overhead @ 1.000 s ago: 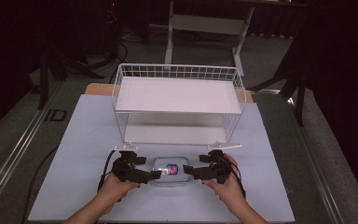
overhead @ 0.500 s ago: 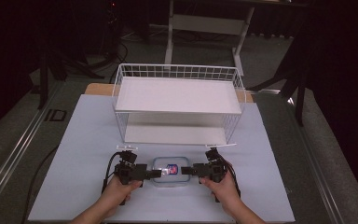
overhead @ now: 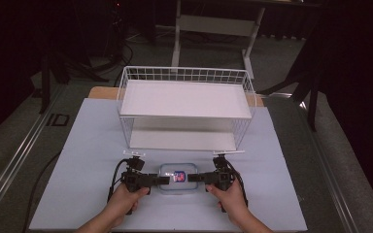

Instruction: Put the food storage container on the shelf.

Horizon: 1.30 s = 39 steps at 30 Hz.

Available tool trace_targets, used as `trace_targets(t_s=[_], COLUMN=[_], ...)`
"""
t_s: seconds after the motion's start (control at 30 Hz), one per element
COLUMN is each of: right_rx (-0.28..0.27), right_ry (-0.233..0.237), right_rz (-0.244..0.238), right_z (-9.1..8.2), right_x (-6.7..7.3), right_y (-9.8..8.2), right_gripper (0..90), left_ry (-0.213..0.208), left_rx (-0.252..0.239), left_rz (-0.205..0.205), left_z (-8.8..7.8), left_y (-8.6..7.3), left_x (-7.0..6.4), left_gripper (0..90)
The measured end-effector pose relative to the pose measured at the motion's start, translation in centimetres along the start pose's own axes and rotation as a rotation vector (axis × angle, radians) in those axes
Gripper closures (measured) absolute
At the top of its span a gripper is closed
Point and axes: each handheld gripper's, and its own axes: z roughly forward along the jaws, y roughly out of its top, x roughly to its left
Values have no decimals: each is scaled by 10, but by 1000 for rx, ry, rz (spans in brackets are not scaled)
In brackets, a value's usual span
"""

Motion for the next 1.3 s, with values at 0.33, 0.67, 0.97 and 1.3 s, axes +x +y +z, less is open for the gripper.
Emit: trace_targets(t_s=[0.33, 0.67, 0.97, 1.3], right_rx=[-14, -17, -34, -96], right_ry=[-38, -45, -64, -74], right_rz=[-19, -37, -53, -72], right_z=[-3, -6, -6, -14], right_x=[14, 17, 19, 18], right_y=[-8, -10, -2, 23], right_gripper=[413, 418, 419, 417], left_ry=[83, 121, 119, 124], left_rx=[-11, -22, -41, -80], left_rz=[43, 46, 34, 57], left_z=[-4, -5, -5, -3], left_y=[-4, -6, 3, 31], left_x=[-18, -28, -25, -26], left_gripper=[428, 445, 454, 453])
